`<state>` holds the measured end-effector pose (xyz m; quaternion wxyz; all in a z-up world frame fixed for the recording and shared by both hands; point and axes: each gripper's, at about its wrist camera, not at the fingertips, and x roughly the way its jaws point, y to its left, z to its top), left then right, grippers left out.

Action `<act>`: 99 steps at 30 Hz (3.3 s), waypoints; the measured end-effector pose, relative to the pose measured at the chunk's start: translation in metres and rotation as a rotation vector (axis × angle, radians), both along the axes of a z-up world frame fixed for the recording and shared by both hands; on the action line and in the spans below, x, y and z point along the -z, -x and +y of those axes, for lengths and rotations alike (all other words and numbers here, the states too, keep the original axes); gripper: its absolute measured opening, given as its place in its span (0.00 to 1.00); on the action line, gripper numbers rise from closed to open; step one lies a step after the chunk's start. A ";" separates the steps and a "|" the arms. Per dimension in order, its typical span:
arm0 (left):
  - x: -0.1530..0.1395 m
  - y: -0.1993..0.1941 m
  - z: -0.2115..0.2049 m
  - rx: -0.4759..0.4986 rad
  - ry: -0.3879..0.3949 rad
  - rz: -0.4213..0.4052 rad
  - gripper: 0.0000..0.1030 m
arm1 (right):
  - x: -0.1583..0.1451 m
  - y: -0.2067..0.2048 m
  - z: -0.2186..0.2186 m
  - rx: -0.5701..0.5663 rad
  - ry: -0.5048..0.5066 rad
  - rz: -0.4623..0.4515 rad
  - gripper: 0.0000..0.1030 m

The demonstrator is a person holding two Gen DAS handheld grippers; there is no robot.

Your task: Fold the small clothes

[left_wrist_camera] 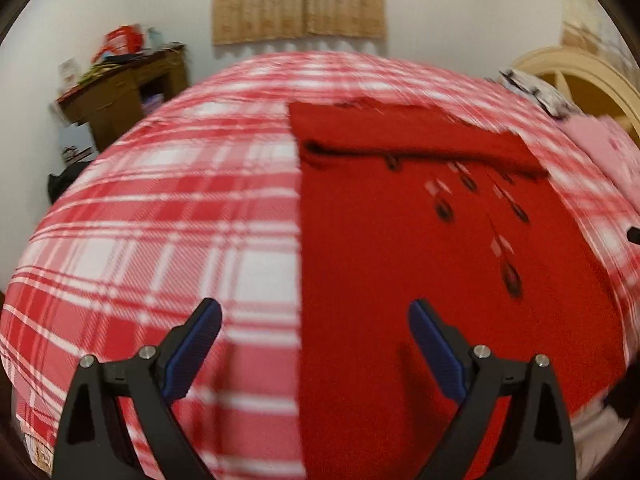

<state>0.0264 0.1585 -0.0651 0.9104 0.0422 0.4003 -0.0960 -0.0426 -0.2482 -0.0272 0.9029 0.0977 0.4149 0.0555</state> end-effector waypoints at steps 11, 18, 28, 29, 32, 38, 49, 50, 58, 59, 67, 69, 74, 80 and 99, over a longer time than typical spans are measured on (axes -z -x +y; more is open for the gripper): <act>0.013 0.050 0.011 0.091 0.069 0.095 0.94 | 0.051 0.054 0.023 -0.081 -0.105 0.139 0.39; 0.022 0.061 0.028 0.047 0.151 0.146 0.92 | 0.062 0.051 0.040 -0.108 -0.072 0.167 0.39; 0.026 0.073 0.021 0.118 0.194 0.196 0.60 | 0.070 0.055 0.062 -0.162 -0.060 0.195 0.39; 0.027 0.072 0.024 0.117 0.204 0.203 0.60 | 0.071 0.055 0.059 -0.157 -0.080 0.199 0.39; 0.026 0.070 0.027 0.112 0.234 0.223 0.60 | 0.072 0.055 0.056 -0.157 -0.104 0.206 0.39; 0.030 0.073 0.028 0.116 0.227 0.228 0.63 | 0.075 0.053 0.062 -0.157 -0.092 0.203 0.39; 0.030 0.072 0.029 0.093 0.166 0.211 0.36 | 0.076 0.051 0.056 -0.146 -0.088 0.212 0.09; 0.031 0.070 0.035 0.077 0.189 0.220 0.28 | 0.075 0.051 0.056 -0.147 -0.093 0.213 0.09; 0.022 0.065 0.045 0.050 0.283 0.270 0.09 | 0.052 0.051 0.051 -0.181 -0.231 0.168 0.07; 0.019 0.064 0.044 0.057 0.297 0.274 0.09 | 0.046 0.049 0.048 -0.183 -0.261 0.156 0.07; -0.022 0.029 0.035 0.058 0.326 0.202 0.09 | -0.007 -0.003 0.023 -0.174 -0.461 0.013 0.07; -0.030 0.013 0.029 0.057 0.324 0.177 0.09 | -0.013 -0.019 0.020 -0.149 -0.444 -0.005 0.07; -0.036 -0.018 0.021 0.042 0.272 0.140 0.09 | -0.006 -0.062 0.009 -0.067 -0.417 0.009 0.07; -0.033 0.005 0.040 0.086 0.237 0.188 0.49 | 0.009 -0.067 0.005 -0.054 -0.411 0.041 0.07; 0.038 0.060 0.044 -0.031 0.420 0.439 0.39 | 0.025 -0.040 0.010 -0.058 -0.398 0.053 0.07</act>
